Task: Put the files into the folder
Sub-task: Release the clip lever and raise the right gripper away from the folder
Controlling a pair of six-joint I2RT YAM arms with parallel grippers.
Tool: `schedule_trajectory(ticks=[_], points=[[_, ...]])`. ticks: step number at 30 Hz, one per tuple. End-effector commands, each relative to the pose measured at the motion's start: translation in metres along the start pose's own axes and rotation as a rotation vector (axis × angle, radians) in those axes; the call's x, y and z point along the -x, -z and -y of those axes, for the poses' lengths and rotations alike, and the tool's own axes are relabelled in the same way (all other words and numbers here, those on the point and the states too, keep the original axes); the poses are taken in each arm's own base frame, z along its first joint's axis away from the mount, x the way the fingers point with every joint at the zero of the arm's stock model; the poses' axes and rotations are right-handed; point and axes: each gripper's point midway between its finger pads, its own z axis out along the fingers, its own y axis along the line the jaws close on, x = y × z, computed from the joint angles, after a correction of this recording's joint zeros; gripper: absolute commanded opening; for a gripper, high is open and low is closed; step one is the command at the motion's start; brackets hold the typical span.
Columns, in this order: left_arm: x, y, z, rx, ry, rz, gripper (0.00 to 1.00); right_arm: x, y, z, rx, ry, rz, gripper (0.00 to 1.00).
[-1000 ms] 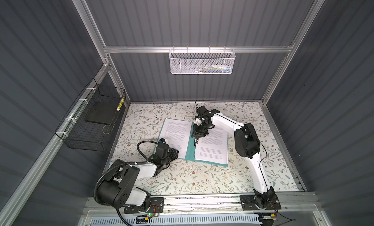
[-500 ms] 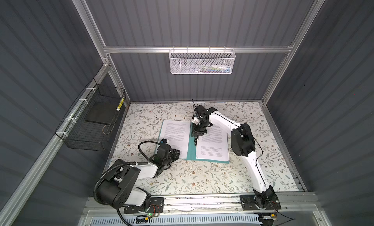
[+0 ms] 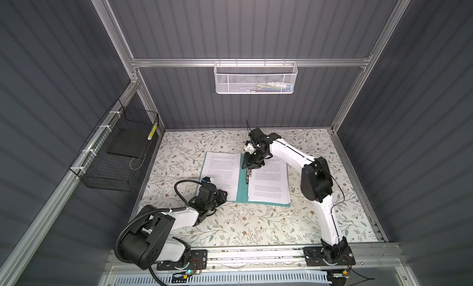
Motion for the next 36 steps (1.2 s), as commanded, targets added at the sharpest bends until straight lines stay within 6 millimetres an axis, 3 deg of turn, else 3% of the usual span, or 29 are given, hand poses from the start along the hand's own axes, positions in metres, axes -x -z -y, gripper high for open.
schedule_trajectory(ticks=[1,7,10,12,16,23,30,36], points=[[-0.014,0.003,-0.022,0.093,0.005,-0.04,0.27,0.004,0.041,0.026,-0.027,-0.108,0.134,0.47],[-0.008,0.005,-0.018,0.096,-0.017,-0.026,0.3,-0.034,0.081,0.119,-0.153,-0.316,0.237,0.54],[-0.003,0.006,-0.014,0.089,-0.032,-0.014,0.42,-0.051,0.085,0.16,-0.227,-0.384,0.236,0.57],[0.001,0.007,-0.01,0.082,-0.046,-0.001,0.57,-0.057,0.08,0.18,-0.265,-0.409,0.219,0.6],[0.011,0.008,-0.004,0.1,-0.079,0.01,0.68,-0.057,0.065,0.194,-0.291,-0.409,0.202,0.66],[0.018,0.005,0.003,0.111,-0.115,0.008,0.69,-0.056,0.037,0.214,-0.333,-0.432,0.143,0.67],[0.021,0.003,0.004,0.115,-0.122,0.009,0.69,-0.051,0.022,0.212,-0.284,-0.435,0.132,0.68],[0.02,-0.001,0.004,0.117,-0.123,0.001,0.69,-0.035,0.015,0.206,-0.235,-0.428,0.144,0.68]])
